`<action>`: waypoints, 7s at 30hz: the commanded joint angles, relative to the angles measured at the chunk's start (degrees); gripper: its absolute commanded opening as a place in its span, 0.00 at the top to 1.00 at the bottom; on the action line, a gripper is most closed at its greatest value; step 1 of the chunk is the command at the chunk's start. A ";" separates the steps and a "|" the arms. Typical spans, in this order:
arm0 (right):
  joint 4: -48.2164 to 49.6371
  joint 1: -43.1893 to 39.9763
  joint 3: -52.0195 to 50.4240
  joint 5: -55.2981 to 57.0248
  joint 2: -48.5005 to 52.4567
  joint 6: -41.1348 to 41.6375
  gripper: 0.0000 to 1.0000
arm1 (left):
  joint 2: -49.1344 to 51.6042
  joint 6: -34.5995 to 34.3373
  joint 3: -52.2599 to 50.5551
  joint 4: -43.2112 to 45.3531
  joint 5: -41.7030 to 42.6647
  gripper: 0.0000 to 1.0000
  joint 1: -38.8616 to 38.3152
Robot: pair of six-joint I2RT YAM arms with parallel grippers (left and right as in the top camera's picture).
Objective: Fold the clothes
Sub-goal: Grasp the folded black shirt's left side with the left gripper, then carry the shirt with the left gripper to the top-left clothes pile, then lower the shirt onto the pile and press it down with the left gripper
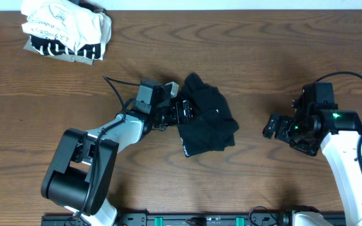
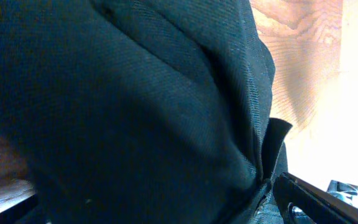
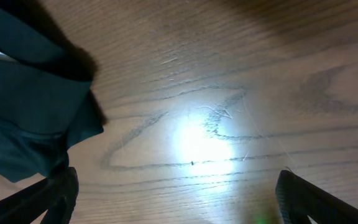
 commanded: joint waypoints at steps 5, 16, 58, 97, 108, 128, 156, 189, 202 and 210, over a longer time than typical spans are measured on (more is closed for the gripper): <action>0.00 0.66 -0.04 -3.19 -0.48 -1.14 0.01 | 4.09 -1.09 -0.13 0.79 -0.68 0.02 -1.99; -1.09 0.66 -0.04 -3.48 -0.48 -1.14 0.01 | 6.93 -1.66 -0.13 5.44 -0.74 0.33 -3.23; -3.93 0.66 -0.07 -3.23 -0.48 -2.60 0.01 | 4.57 3.96 47.80 -0.74 -15.26 0.94 19.41; -5.99 0.66 -0.07 -3.48 -0.48 -1.51 0.01 | 21.07 -20.72 48.26 15.76 -31.28 0.89 36.44; -6.08 0.66 -0.07 -3.45 -0.48 -1.55 0.01 | 21.40 -26.75 48.19 8.52 -29.05 0.89 36.04; -6.19 0.66 -0.07 -3.48 -0.48 -2.47 0.01 | 16.85 -26.69 48.19 -4.87 -23.21 0.02 42.36; -4.42 0.66 -0.11 -3.45 -0.48 -4.59 0.01 | -10.99 3.26 48.22 -10.16 -12.09 0.02 42.34; -3.04 0.66 -2.67 -3.45 -0.46 -4.55 0.01 | 21.38 33.81 52.81 -3.52 -45.99 0.87 32.44; -1.46 0.66 -4.66 -3.48 -0.46 -4.52 0.01 | 13.66 33.81 52.94 4.92 -46.01 0.84 32.72; -1.90 0.66 -4.68 -3.48 -0.46 -4.52 0.01 | 17.18 33.75 52.92 2.14 -45.99 0.84 35.76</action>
